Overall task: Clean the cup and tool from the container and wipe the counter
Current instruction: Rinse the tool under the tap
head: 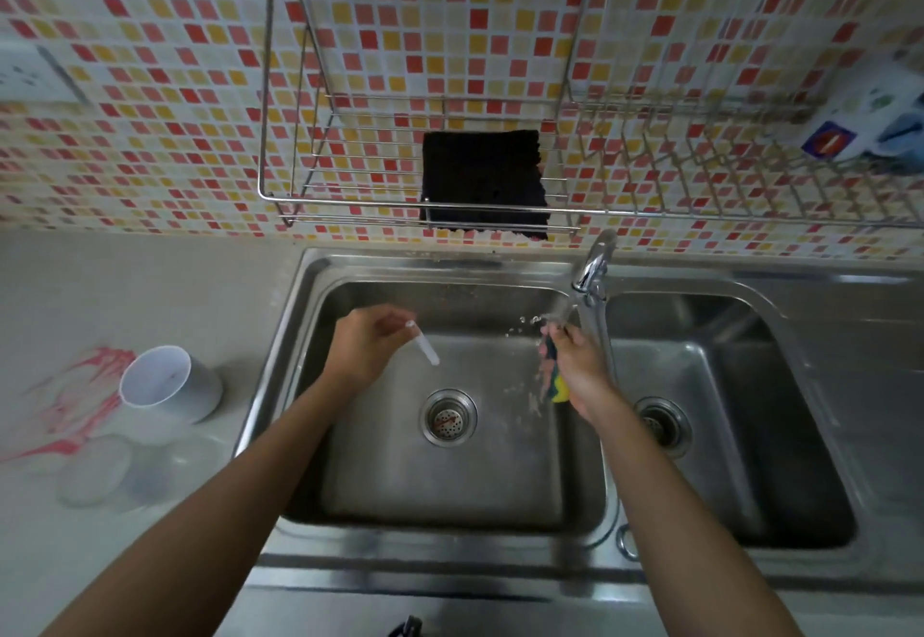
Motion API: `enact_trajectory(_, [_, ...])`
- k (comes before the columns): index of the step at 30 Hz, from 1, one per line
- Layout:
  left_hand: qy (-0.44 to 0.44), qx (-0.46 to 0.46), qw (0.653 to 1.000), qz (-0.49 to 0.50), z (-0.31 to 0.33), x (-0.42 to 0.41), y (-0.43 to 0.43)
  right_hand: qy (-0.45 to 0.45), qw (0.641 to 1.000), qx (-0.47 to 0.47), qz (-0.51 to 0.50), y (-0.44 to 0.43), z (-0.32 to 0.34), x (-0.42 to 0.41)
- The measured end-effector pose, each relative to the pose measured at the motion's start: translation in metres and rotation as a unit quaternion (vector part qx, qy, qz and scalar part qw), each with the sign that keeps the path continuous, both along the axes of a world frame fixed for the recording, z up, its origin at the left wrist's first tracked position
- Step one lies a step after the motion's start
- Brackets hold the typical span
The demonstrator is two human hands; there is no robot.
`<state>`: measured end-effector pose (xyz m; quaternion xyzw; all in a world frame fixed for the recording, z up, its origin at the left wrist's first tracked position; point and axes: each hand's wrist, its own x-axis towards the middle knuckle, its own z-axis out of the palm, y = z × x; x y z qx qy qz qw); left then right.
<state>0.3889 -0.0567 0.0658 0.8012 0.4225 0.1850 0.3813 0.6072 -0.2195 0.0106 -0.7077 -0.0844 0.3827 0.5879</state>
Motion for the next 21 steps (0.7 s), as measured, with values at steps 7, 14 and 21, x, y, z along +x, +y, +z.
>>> enact_trajectory(7, [-0.001, 0.000, 1.000, 0.015, -0.010, -0.015, -0.002, -0.050, 0.999, -0.004, -0.001, -0.004, -0.011, -0.004])
enact_trajectory(14, [-0.003, -0.006, 1.000, 0.009, -0.013, -0.014, -0.006, -0.101, 0.993, -0.058, -0.007, -0.004, -0.017, 0.009])
enact_trajectory(21, [0.004, -0.022, 1.000, 0.015, -0.018, -0.010, -0.005, -0.126, 0.990, -0.056, -0.029, 0.006, -0.014, 0.043])
